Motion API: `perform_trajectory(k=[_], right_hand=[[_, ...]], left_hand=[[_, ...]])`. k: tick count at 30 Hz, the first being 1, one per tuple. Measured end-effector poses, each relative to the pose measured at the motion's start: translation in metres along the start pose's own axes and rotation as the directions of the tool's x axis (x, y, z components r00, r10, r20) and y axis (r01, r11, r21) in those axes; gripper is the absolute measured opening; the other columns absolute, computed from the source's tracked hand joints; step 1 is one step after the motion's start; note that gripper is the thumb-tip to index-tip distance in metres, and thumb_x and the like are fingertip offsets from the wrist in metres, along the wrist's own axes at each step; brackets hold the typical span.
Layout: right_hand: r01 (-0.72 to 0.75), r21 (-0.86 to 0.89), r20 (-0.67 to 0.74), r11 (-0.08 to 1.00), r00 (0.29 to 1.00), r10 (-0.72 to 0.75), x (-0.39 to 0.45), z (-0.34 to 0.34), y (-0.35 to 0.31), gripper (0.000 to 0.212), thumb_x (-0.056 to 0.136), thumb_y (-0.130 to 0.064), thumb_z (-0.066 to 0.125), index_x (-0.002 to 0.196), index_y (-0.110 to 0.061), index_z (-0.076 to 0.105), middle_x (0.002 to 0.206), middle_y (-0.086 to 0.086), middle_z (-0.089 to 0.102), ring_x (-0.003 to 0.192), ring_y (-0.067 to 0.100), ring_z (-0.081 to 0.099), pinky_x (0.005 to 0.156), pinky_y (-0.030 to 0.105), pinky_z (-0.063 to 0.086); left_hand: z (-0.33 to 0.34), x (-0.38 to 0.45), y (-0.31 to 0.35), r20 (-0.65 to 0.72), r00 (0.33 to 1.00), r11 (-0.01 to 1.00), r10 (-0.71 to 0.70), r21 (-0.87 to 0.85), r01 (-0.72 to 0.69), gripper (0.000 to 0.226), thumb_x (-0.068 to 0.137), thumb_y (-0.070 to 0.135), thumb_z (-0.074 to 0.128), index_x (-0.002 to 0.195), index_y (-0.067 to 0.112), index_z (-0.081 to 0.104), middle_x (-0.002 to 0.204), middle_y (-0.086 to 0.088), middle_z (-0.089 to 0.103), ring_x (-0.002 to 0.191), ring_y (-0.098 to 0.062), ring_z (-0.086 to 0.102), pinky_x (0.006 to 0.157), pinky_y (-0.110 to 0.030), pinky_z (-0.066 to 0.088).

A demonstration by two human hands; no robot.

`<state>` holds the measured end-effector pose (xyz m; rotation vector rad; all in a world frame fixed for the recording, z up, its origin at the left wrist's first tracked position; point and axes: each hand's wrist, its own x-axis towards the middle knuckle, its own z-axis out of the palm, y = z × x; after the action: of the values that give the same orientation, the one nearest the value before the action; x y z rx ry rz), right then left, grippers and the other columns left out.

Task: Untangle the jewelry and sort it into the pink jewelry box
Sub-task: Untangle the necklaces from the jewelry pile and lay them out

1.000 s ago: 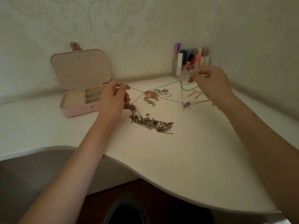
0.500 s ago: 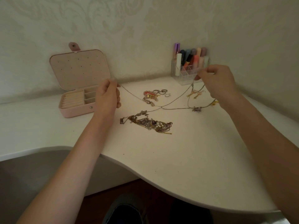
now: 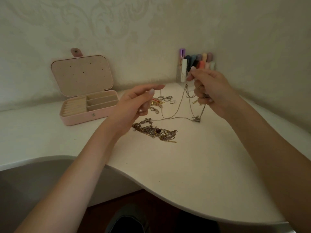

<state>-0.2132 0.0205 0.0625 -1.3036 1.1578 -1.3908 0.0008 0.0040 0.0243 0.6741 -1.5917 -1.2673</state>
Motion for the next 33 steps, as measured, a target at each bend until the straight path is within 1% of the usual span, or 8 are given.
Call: perform_trajectory(k=[3, 7, 13, 17, 20, 25, 29, 33], right_hand=[[-0.003, 0.009, 0.019, 1.000, 1.000, 0.003, -0.001, 0.000, -0.001, 0.028, 0.097, -0.030, 0.051, 0.075, -0.016, 0.058, 0.043, -0.011, 0.028, 0.038, 0.004, 0.020, 0.035, 0.015, 0.013], [-0.008, 0.042, 0.041, 0.999, 0.999, 0.006, -0.002, -0.001, -0.004, 0.028, 0.098, -0.030, 0.050, 0.075, -0.016, 0.058, 0.042, -0.011, 0.029, 0.037, 0.004, 0.019, 0.035, 0.016, 0.013], [0.001, 0.117, 0.031, 0.993, 0.999, -0.005, -0.001, -0.004, -0.005, 0.029, 0.097, -0.032, 0.050, 0.074, -0.017, 0.058, 0.048, -0.007, 0.027, 0.040, 0.004, 0.018, 0.037, 0.016, 0.011], [0.011, 0.134, 0.013, 0.991, 1.000, -0.013, 0.000, -0.004, -0.004, 0.029, 0.098, -0.032, 0.050, 0.074, -0.017, 0.057, 0.051, -0.005, 0.025, 0.041, 0.005, 0.017, 0.040, 0.019, 0.007], [0.000, 0.154, -0.008, 0.988, 1.000, 0.001, 0.000, -0.006, -0.006, 0.029, 0.098, -0.033, 0.049, 0.074, -0.017, 0.057, 0.045, -0.009, 0.026, 0.040, 0.004, 0.016, 0.040, 0.019, 0.007], [0.002, 0.190, -0.055, 0.982, 0.998, 0.009, 0.002, -0.009, -0.008, 0.031, 0.098, -0.033, 0.050, 0.070, -0.021, 0.056, 0.046, -0.008, 0.026, 0.039, 0.004, 0.015, 0.036, 0.016, 0.009], [0.008, 0.213, -0.096, 0.977, 0.995, 0.012, 0.003, -0.011, -0.008, 0.029, 0.098, -0.032, 0.049, 0.072, -0.019, 0.055, 0.042, -0.011, 0.029, 0.035, 0.003, 0.018, 0.032, 0.017, 0.012], [0.008, 0.214, -0.126, 0.977, 0.992, 0.019, 0.002, -0.012, -0.009, 0.028, 0.097, -0.033, 0.051, 0.074, -0.017, 0.055, 0.039, -0.011, 0.033, 0.034, 0.003, 0.020, 0.032, 0.017, 0.014]], left_hand=[[0.017, 0.007, 0.005, 0.030, 0.999, 0.972, 0.021, 0.232, -0.027, 0.026, 0.095, 0.016, 0.052, 0.103, 0.033, 0.070, 0.058, 0.008, 0.048, 0.059, -0.008, 0.043, 0.058, -0.020, 0.040], [0.024, 0.012, -0.008, 0.005, 1.000, 0.797, 0.008, 0.603, -0.010, 0.020, 0.088, 0.026, 0.064, 0.106, 0.035, 0.067, 0.103, 0.013, 0.064, 0.093, 0.002, 0.058, 0.084, -0.021, 0.044], [0.014, -0.002, -0.028, -0.048, 0.999, 0.723, -0.023, 0.689, 0.050, 0.041, 0.079, 0.015, 0.073, 0.110, 0.024, 0.047, 0.117, 0.007, 0.056, 0.102, -0.009, 0.057, 0.092, -0.034, 0.048], [0.014, -0.006, -0.028, -0.049, 0.997, 0.695, 0.057, 0.719, -0.005, 0.060, 0.078, 0.010, 0.073, 0.128, 0.025, 0.044, 0.122, 0.008, 0.046, 0.101, -0.007, 0.051, 0.084, -0.016, 0.047], [0.010, -0.011, -0.026, -0.054, 0.994, 0.665, 0.093, 0.747, -0.021, 0.045, 0.081, 0.007, 0.070, 0.115, 0.030, 0.053, 0.116, 0.010, 0.037, 0.098, 0.000, 0.048, 0.077, -0.005, 0.044], [-0.002, -0.022, -0.021, -0.043, 0.992, 0.619, 0.121, 0.784, -0.042, 0.034, 0.083, -0.003, 0.064, 0.099, 0.027, 0.058, 0.111, 0.006, 0.043, 0.092, -0.005, 0.055, 0.075, -0.009, 0.047], [-0.019, -0.034, -0.024, -0.045, 0.979, 0.403, 0.200, 0.914, -0.041, 0.041, 0.078, -0.019, 0.052, 0.101, 0.013, 0.063, 0.119, -0.002, 0.046, 0.096, -0.017, 0.055, 0.082, -0.022, 0.046], [-0.041, -0.042, -0.024, -0.191, 0.963, 0.241, 0.190, 0.960, 0.143, 0.051, 0.060, -0.027, 0.047, 0.096, 0.002, 0.069, 0.123, -0.022, 0.054, 0.112, -0.039, 0.051, 0.091, -0.041, 0.042]])
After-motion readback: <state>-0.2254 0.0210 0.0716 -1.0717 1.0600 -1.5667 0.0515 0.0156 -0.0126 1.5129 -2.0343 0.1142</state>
